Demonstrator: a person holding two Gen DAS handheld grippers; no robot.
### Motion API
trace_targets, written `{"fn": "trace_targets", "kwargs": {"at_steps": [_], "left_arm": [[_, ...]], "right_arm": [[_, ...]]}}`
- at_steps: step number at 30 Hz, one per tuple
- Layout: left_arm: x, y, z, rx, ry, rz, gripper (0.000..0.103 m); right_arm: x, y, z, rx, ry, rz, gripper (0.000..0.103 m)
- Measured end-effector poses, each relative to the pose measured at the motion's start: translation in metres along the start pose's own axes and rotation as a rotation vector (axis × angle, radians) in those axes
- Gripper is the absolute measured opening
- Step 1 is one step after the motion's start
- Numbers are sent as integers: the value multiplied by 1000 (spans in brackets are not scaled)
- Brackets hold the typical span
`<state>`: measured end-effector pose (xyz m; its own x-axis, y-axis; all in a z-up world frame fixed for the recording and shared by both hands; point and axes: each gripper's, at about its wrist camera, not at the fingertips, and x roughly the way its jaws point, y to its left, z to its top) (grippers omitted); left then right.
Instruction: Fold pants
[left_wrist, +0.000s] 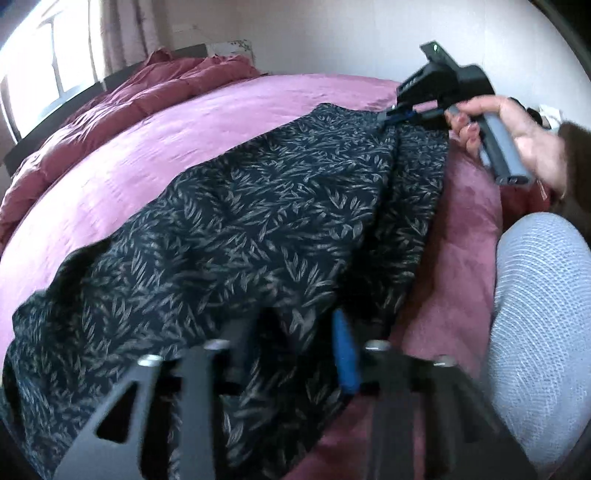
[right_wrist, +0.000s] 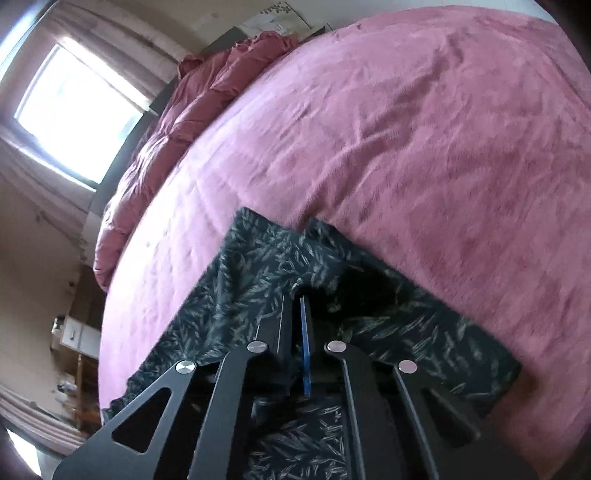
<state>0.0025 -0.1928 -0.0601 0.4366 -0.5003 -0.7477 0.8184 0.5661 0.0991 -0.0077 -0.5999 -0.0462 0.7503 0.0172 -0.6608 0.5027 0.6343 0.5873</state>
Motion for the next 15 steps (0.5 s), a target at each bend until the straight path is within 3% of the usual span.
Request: {"fn": "trace_targets", "kwargs": {"at_steps": [2,10,13,14,15], "left_arm": [[-2,4,6,-35,7,-29,5],[-41,15,6,-156,-67,-219,5],[-30,10,-2,-150,-31,-213,5],[-22,10,-3,-153,0,-227,7],[-14,8,-6,-162,46,-252,19]], "right_arm": [[-14,3,3,-6,-25,9,2],[-79,-6,-9,-32,-92,28,2],[-75,-20,-18,-29,-66,13,2],[-70,-25,-21,-24,-52,0,2],[-66,-27,-22,-17,-48,7,3]]}}
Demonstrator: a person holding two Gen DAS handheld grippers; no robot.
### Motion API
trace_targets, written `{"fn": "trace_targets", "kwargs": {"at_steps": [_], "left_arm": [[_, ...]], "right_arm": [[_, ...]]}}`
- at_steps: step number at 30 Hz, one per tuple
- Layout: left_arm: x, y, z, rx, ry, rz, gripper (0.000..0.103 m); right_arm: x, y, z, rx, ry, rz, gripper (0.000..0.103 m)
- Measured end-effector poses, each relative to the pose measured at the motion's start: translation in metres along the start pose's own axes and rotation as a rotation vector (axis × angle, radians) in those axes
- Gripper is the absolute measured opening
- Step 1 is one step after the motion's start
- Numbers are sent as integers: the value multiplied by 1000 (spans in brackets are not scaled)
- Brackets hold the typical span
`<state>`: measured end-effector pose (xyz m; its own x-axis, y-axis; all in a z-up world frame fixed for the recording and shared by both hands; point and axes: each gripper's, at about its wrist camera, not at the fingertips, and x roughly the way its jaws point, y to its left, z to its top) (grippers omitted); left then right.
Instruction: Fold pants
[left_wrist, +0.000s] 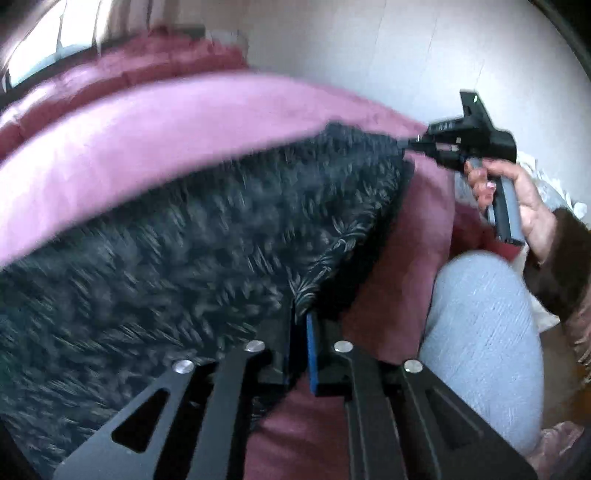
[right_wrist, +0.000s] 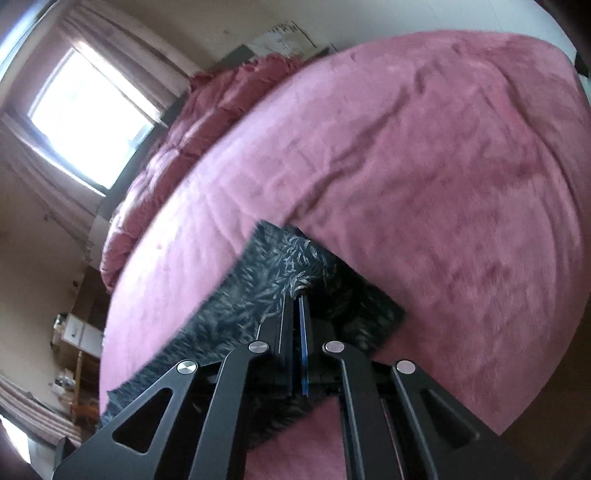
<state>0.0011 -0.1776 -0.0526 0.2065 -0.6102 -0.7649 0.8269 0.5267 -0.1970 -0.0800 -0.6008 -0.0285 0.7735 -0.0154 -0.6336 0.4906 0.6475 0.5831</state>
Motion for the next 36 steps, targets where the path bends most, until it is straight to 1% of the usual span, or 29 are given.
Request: {"fn": "trace_targets", "kwargs": {"at_steps": [1,2,3,4,5,6,7,8,10,11,14,16,17,18,19,20,21,22,25,27,28,30,32,34,35,36], "left_arm": [[3,1,-3,-14,7,-18,22],[1,2,-3,-22,-5,-33,31],[-2,0,-5,-33,-21,-51,44],[-8,1,-6,-44,-41,-52,47],[-12,1,-7,-49,-56,-42,47],[-20,3,-8,-59,-83,-33,47],[-26,7,-8,-73,-109,-28,47],[-30,11,-7,-88,-130,-14,47],[-39,24,-4,-131,-173,37,47],[-44,35,-4,-165,-195,66,48],[-57,72,-8,-278,-233,165,56],[-68,101,-20,-371,-253,239,56],[-73,111,-25,-407,-259,273,57],[-77,123,-31,-450,-261,315,59],[-79,138,-41,-512,-252,350,59],[-78,147,-47,-550,-240,350,58],[-77,156,-54,-591,-238,324,55],[-79,159,-59,-605,-256,303,55],[-81,152,-59,-578,-257,324,57],[-82,147,-60,-570,-271,311,68],[-79,142,-58,-566,-272,311,69],[-74,136,-57,-550,-261,330,69],[-73,130,-59,-529,-249,349,69],[-69,123,-60,-515,-236,360,69],[-69,120,-59,-510,-223,358,70],[-70,119,-57,-510,-211,348,70]], "right_arm": [[1,-3,-3,7,-7,10,10],[0,-5,-6,3,-15,-2,18],[-6,-5,-9,-12,-45,-35,33],[-13,-5,-11,-21,-86,-44,35],[-21,-7,-13,-16,-124,-38,35],[-26,-12,-15,1,-135,-16,35],[-28,-15,-15,13,-132,18,35],[-27,-17,-15,17,-110,43,35],[-23,-17,-16,1,-89,36,26],[-19,-16,-16,-14,-73,35,25],[-7,-12,-14,-9,-35,44,25],[7,-17,-13,40,12,-35,25],[11,-20,-13,74,22,-31,25],[15,-25,-13,130,17,2,25],[17,-28,-12,158,4,29,25],[18,-30,-12,183,-12,62,24],[19,-31,-11,197,-20,75,10],[19,-31,-11,209,-27,80,5],[6,-27,-11,218,-51,102,4],[-13,-29,-11,229,-80,111,4],[-19,-30,-12,231,-90,105,4],[-24,-34,-14,230,-92,72,4],[-11,-38,-17,207,-48,2,4],[3,-40,-19,180,-15,-33,4],[5,-38,-20,157,-16,-42,4],[4,-33,-20,128,-28,-64,6]]}}
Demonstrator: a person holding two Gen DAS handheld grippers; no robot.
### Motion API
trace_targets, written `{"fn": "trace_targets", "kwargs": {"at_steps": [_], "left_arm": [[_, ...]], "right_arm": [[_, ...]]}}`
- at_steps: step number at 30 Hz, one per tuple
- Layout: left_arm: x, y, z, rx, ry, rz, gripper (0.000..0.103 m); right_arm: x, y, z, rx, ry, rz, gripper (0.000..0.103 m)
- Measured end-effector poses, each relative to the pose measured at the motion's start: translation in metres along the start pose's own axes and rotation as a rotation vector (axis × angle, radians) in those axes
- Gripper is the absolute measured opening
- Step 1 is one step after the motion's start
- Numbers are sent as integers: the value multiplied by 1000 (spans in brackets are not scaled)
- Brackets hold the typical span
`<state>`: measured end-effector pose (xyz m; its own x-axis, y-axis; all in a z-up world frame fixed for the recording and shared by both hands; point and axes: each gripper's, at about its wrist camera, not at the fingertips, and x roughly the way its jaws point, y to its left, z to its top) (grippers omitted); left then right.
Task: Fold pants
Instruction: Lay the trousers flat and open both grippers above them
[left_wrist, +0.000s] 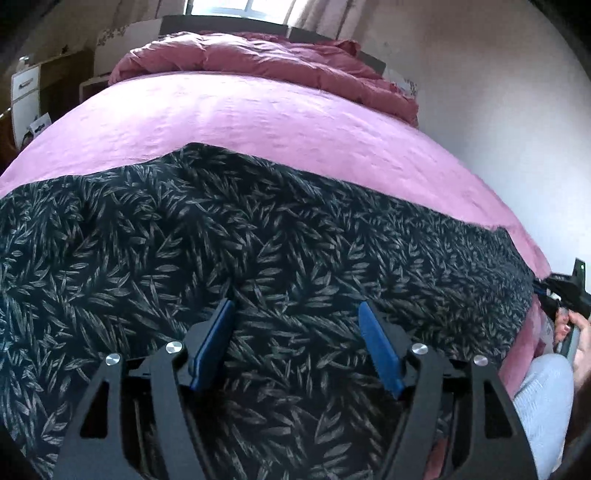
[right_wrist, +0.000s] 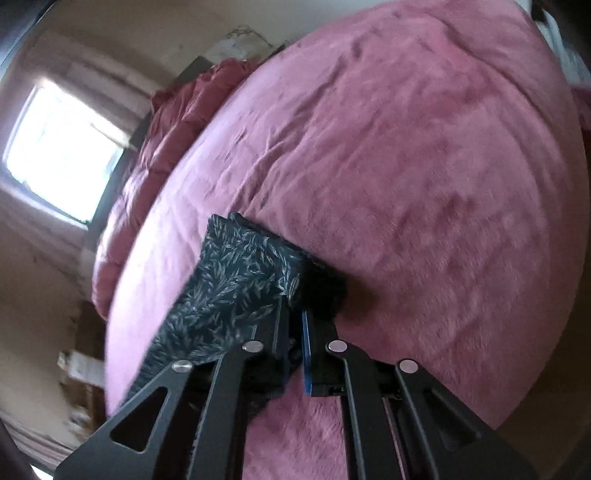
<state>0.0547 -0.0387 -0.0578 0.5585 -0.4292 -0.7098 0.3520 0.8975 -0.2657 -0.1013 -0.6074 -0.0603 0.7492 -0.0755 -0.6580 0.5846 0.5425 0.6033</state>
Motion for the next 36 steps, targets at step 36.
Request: {"fn": "trace_targets", "kwargs": {"at_steps": [36], "left_arm": [[15,62,75,-12,-63,154,74]], "right_arm": [[64,235,-133,-654,202,40,20]]}}
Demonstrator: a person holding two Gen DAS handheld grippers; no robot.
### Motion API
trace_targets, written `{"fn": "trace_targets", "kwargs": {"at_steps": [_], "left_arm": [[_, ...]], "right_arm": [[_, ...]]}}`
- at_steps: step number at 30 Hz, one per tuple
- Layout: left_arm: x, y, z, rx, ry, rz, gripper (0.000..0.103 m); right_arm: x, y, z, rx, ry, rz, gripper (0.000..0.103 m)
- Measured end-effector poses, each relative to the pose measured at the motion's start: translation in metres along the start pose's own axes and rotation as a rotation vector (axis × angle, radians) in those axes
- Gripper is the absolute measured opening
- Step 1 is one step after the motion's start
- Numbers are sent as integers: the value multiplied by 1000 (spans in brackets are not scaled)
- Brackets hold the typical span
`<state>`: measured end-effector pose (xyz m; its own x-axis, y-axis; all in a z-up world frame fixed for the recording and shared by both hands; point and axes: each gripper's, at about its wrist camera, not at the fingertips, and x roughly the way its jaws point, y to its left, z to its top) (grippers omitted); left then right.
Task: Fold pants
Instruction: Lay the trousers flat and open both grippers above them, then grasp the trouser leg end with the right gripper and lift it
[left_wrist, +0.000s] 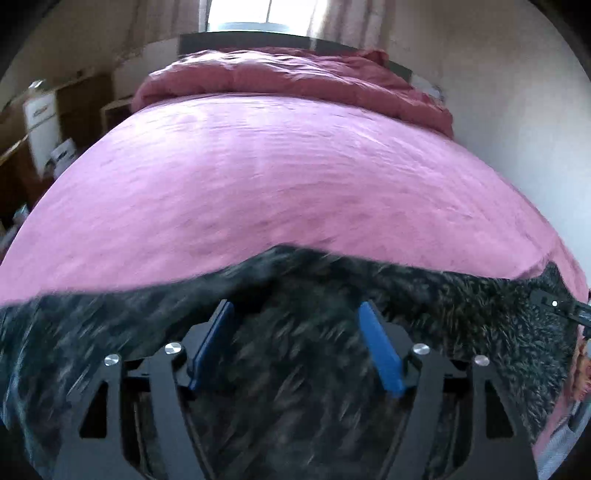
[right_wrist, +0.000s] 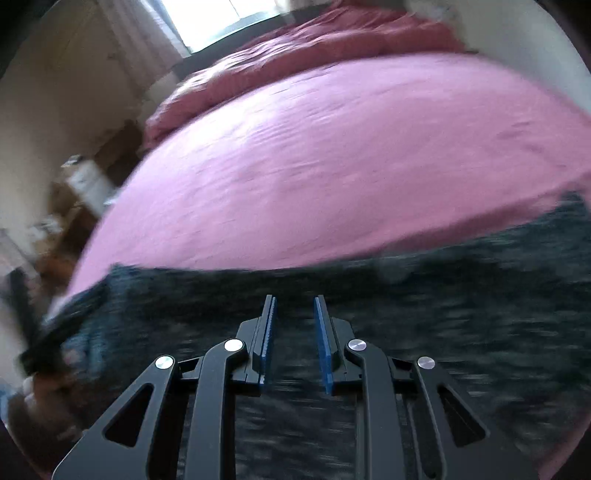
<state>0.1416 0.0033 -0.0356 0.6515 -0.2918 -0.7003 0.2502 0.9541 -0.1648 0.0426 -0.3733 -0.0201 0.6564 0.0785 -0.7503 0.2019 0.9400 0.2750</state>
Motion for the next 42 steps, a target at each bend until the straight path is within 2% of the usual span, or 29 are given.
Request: {"fn": "trace_targets", "kwargs": {"at_steps": [1,3,5,8,10,11,13,14,17,19,20,22,23,27,31,34,37,41,42], "left_arm": [[-4,6,-6,-23,3,-2,74],[-12,20,-22,-49,5,20,74],[-14,26,-36,-25,16,23,74],[-21,27,-45,-9,8,41,75],[-23,27,-51,14,1,62,75],[-26,25,-53,23,-6,66,78],[-35,25,-56,17,-33,72,89],[-40,26,-58,5,-52,80,93],[-46,28,-63,-26,-64,72,96],[-48,30,-68,-35,-71,66,98],[-49,30,-69,-35,-75,65,100],[-49,30,-70,-32,-76,72,101],[-46,29,-70,-29,-66,83,101],[-43,24,-74,-27,-49,101,101],[-42,28,-75,-39,-52,90,101],[-42,26,-77,-46,-55,85,101],[-41,28,-79,-42,-51,88,101],[-41,29,-82,-44,-51,83,101],[-41,29,-81,-44,-49,83,101]], "right_arm": [[-2,-10,0,17,1,-64,20],[5,-31,1,78,34,-134,20],[9,-48,5,164,48,-87,19],[5,-63,12,207,12,-130,18],[-2,-69,12,242,-5,-106,20],[-8,-70,10,258,-26,-88,21],[-28,-74,5,266,-86,-79,42],[-48,-84,-4,285,-127,-71,47],[-79,-108,-10,342,-197,-14,49],[-92,-115,-11,353,-220,-39,49],[-103,-127,-14,363,-225,-63,49],[-118,-159,-22,437,-206,-40,51],[-115,-159,-22,455,-196,-46,51],[-133,-212,-42,570,-173,-114,51],[-136,-245,-69,678,-166,-118,51],[-129,-261,-86,740,-195,-64,51],[-120,-269,-94,756,-279,3,51],[-106,-271,-83,762,-376,74,51],[-103,-272,-80,761,-377,72,48]]}}
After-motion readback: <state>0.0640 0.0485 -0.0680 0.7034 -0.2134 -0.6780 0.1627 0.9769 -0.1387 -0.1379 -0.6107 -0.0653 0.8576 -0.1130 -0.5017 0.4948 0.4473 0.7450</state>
